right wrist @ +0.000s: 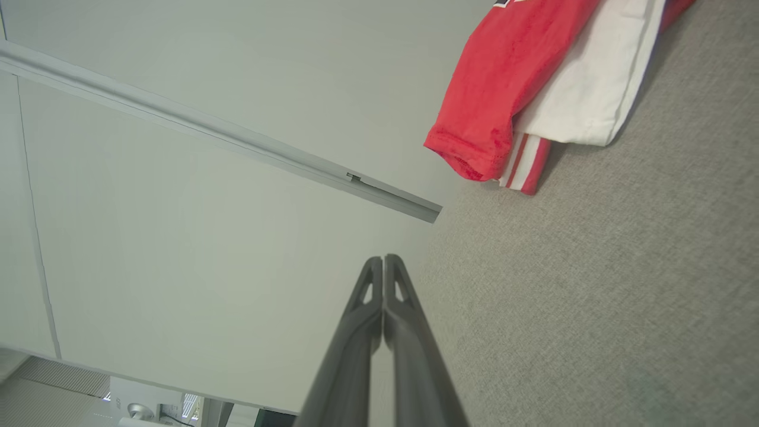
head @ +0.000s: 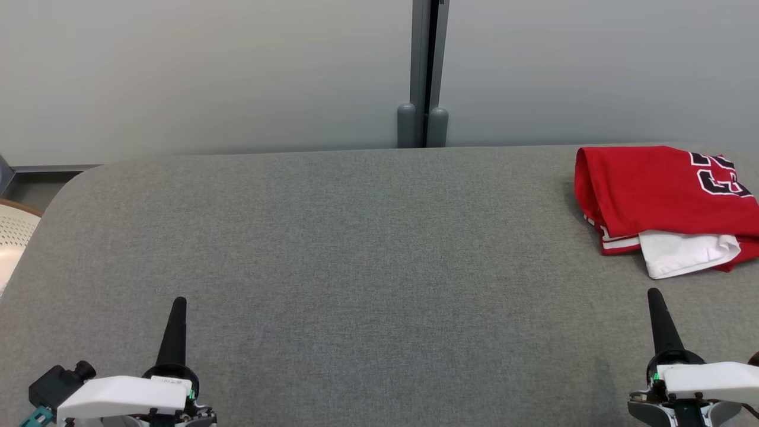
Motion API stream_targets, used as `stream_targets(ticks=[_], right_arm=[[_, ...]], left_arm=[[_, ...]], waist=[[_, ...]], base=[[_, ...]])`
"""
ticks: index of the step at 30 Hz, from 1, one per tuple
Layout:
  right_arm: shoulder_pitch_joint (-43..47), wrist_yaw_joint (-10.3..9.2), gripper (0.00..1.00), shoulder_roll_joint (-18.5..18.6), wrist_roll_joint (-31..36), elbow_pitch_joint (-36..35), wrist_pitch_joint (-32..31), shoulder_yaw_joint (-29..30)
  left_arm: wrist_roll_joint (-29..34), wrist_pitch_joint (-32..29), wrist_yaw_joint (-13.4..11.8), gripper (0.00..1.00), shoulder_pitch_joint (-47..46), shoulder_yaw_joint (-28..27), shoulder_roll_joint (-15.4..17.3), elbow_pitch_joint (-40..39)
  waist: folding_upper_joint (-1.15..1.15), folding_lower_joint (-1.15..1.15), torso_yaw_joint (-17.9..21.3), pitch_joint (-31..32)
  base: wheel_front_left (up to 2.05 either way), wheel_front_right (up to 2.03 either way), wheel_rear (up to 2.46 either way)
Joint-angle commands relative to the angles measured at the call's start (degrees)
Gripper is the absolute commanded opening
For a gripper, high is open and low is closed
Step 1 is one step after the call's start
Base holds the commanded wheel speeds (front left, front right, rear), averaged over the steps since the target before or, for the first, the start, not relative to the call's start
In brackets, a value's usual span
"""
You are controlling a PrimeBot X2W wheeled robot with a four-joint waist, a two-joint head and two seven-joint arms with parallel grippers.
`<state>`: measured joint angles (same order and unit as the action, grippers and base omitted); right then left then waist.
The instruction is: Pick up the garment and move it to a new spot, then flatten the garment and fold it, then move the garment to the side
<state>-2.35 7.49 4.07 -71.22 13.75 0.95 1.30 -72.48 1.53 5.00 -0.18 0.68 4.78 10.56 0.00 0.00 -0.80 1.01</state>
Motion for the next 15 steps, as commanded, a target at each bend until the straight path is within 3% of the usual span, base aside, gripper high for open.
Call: stream_targets(ticks=[1,15], right_arm=[[-1.18,0.01,0.0,0.4,-1.54,-0.34,-0.55,0.36],[-2.05,0.0,0.0,0.31,-8.22,-0.19,-2.37,1.37]], left_arm=[[-1.63,-0.25,0.43,0.0,-1.47,-0.56,0.4,-0.08],[-8.16,-2.07,1.16,0.0,-3.16,-1.85,0.32,1.0]], waist=[[0.0,0.0,0.02,-0.03],[0.0,0.0,0.23,-0.35]], base=[[0.0,0.0,0.0],[0.0,0.0,0.0]])
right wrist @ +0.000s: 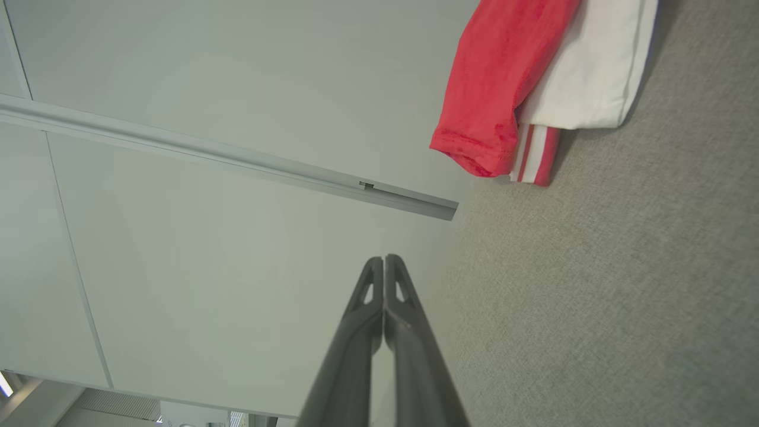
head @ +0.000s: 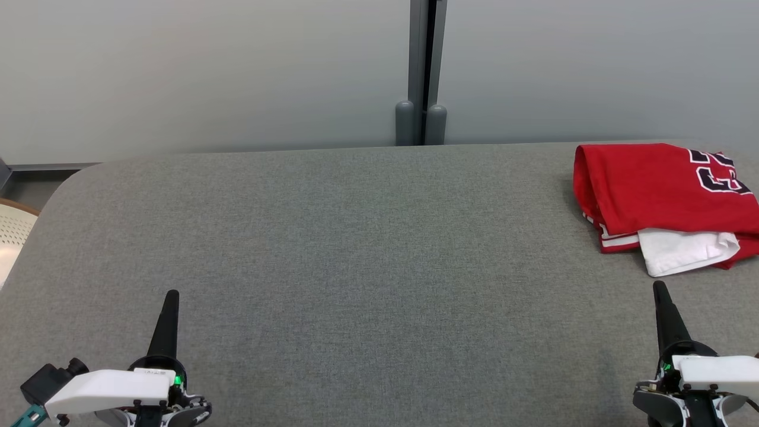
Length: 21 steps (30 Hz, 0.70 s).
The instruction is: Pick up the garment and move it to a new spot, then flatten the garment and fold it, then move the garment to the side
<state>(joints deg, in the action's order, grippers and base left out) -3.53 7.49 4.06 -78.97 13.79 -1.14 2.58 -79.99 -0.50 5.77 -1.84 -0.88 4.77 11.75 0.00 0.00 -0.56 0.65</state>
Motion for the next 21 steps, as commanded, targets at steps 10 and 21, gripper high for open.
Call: stream_targets(ticks=[10,21], right_arm=[[-1.5,0.0,0.0,0.23,-5.11,-0.11,-1.58,0.89],[-2.25,0.0,0.0,0.11,-9.84,0.02,-2.99,1.68]], left_arm=[[-5.07,-1.37,0.87,0.0,-2.58,-1.26,0.23,0.62],[-9.64,-2.71,1.34,0.0,-3.62,-2.28,0.11,1.4]], waist=[[0.0,0.0,0.16,-0.23],[0.0,0.0,0.34,-0.5]], base=[[0.0,0.0,0.0],[0.0,0.0,0.0]])
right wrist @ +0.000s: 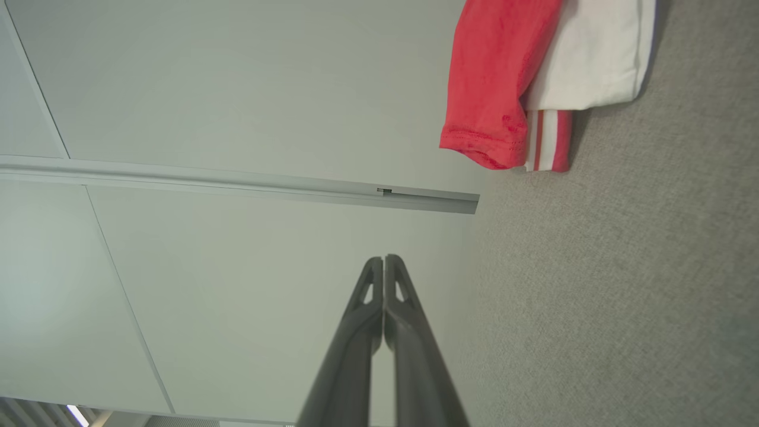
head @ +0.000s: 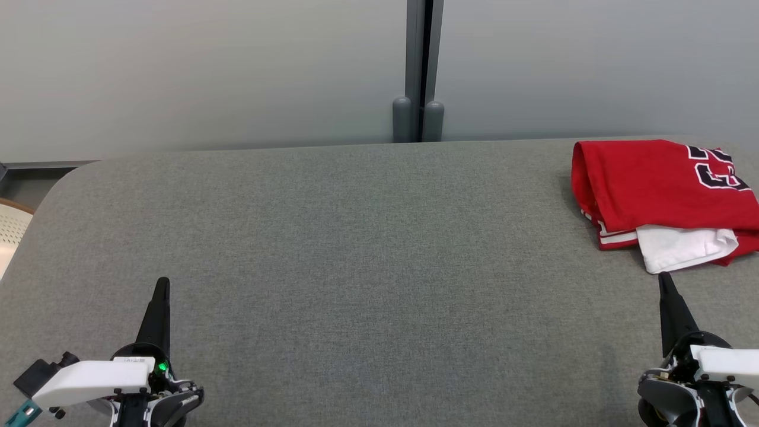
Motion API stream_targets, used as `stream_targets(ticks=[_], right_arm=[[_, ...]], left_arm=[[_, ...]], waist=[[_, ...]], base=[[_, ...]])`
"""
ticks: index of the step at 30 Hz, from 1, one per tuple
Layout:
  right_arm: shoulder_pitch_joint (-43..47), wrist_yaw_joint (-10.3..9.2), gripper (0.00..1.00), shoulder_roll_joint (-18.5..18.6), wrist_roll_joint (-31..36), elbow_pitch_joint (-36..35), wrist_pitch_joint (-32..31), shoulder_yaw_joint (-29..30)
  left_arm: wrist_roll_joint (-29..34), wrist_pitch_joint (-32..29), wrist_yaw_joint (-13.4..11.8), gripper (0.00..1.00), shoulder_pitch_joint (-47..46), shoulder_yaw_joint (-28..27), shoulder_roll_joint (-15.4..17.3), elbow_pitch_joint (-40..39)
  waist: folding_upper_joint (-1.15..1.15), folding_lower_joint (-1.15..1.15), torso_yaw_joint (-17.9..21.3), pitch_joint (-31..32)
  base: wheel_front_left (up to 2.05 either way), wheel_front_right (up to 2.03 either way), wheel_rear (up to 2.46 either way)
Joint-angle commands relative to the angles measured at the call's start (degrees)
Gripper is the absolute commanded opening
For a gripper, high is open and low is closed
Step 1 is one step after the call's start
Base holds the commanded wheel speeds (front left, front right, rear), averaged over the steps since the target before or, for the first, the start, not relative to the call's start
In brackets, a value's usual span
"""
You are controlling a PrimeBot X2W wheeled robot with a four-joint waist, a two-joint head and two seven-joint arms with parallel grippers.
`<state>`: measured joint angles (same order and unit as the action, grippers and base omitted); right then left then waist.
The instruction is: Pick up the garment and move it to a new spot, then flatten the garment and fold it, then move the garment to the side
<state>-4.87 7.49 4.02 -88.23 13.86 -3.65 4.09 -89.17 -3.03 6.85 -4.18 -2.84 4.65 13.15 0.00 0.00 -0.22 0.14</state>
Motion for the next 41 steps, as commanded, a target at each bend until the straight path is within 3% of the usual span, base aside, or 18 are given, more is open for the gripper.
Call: stream_targets(ticks=[1,13,41], right_arm=[[-0.98,0.0,0.0,0.14,-0.96,-0.04,-0.63,0.22],[-1.47,0.0,0.0,0.02,-5.57,0.07,-1.88,1.04],[-1.54,0.0,0.0,-0.31,-4.89,0.12,-2.27,1.56]], left_arm=[[-0.9,-0.36,0.32,0.0,-1.39,-0.42,0.23,0.08],[-5.48,-1.66,0.83,0.0,-2.4,-1.46,0.08,0.9],[-4.67,-2.28,0.77,0.0,-2.37,-2.15,-0.48,0.94]], waist=[[0.0,0.0,0.01,-0.02],[0.0,0.0,0.21,-0.31],[0.0,0.0,0.22,-0.32]], base=[[0.0,0.0,0.0],[0.0,0.0,0.0],[0.0,0.0,0.0]])
